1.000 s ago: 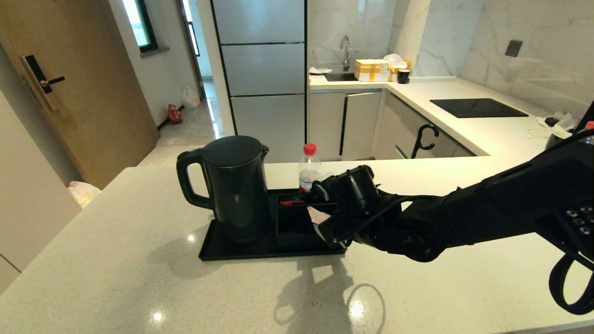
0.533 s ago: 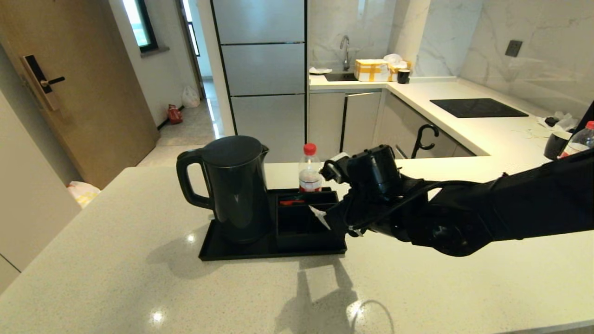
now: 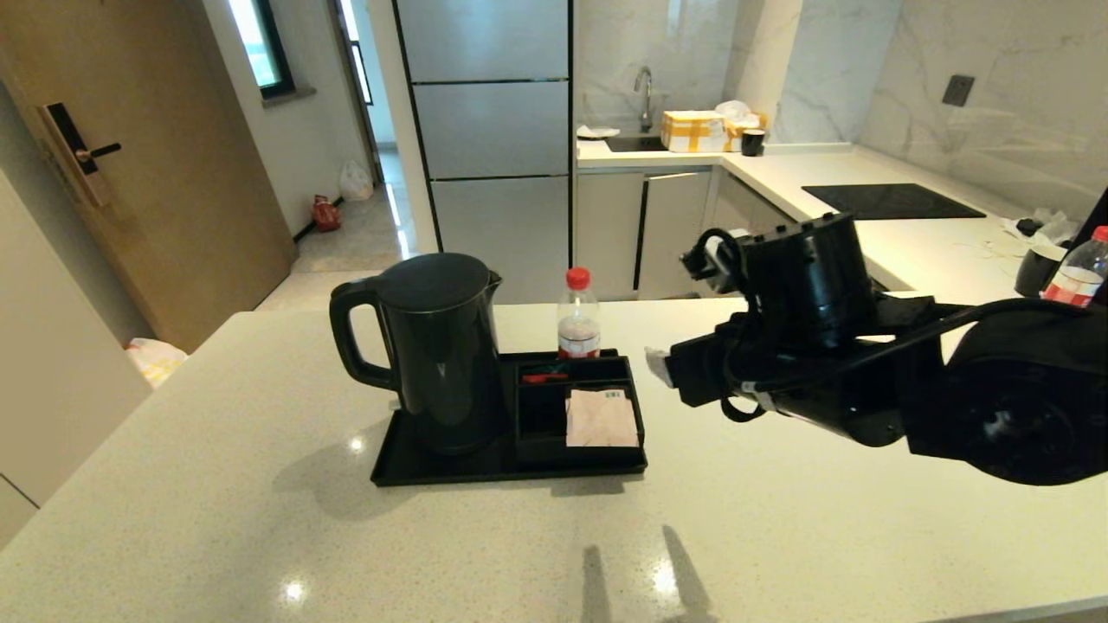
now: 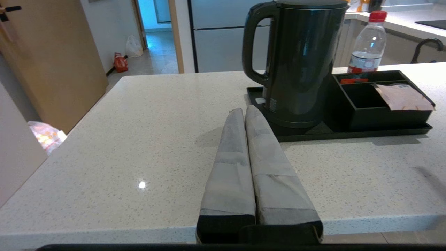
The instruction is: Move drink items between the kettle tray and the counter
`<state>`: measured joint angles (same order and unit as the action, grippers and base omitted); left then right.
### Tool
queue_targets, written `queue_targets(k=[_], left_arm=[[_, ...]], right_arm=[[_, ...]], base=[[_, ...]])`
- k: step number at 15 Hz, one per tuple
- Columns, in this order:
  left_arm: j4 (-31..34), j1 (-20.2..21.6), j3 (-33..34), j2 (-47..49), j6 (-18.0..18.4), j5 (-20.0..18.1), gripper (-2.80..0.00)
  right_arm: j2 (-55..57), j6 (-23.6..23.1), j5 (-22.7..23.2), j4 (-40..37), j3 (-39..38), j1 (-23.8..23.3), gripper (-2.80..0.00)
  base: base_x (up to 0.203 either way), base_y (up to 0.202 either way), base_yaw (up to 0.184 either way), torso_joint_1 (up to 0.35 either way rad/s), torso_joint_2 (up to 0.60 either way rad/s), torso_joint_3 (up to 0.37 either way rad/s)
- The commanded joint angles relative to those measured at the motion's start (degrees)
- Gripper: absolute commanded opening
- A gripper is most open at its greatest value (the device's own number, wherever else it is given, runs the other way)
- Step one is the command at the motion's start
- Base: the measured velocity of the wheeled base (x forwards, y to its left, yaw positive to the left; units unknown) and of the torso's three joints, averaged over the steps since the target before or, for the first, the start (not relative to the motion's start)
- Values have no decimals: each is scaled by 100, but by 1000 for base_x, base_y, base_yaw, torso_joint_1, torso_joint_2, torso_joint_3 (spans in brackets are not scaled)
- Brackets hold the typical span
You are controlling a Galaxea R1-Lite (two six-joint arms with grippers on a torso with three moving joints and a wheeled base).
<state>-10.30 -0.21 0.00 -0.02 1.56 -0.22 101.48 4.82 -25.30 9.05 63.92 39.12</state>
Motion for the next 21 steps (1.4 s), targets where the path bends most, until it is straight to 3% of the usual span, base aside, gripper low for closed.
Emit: queue_targets(k=[1,6,9,12,14,17,21], left_arm=[[-7,3,229,-6,2,-4,-280],[-7,3,229,-6,2,-4,-280],[-7,3,229,-6,2,-4,-280],[-7,3,229,-6,2,-4,-280],[-7,3,229,-6,2,-4,-280],[-7,3,229,-6,2,-4,-280],[-7,3,229,-6,2,-4,-280]], right_arm=[[-380,174,-182,-41,-83,-76,-280],[-1011,640,-681,-773,-85,-623,-280],[-1811,979,-1405,-1150,-182,-1480,-280],[-2980,1168,-1548,-1410,-521,-1896,-280],[-3057,1208,-1560,-1482,-603,-1971,-280],[-3964,823,-450,-2059,-697,-2141,-280],[-6288,-27,2387,-3142,-598,-3037,-280]], base=[[0,0,0,0,0,0],[0,0,0,0,0,0],[0,0,0,0,0,0],[0,0,0,0,0,0],[0,0,0,0,0,0],[0,0,0,0,0,0],[0,0,0,0,0,0]])
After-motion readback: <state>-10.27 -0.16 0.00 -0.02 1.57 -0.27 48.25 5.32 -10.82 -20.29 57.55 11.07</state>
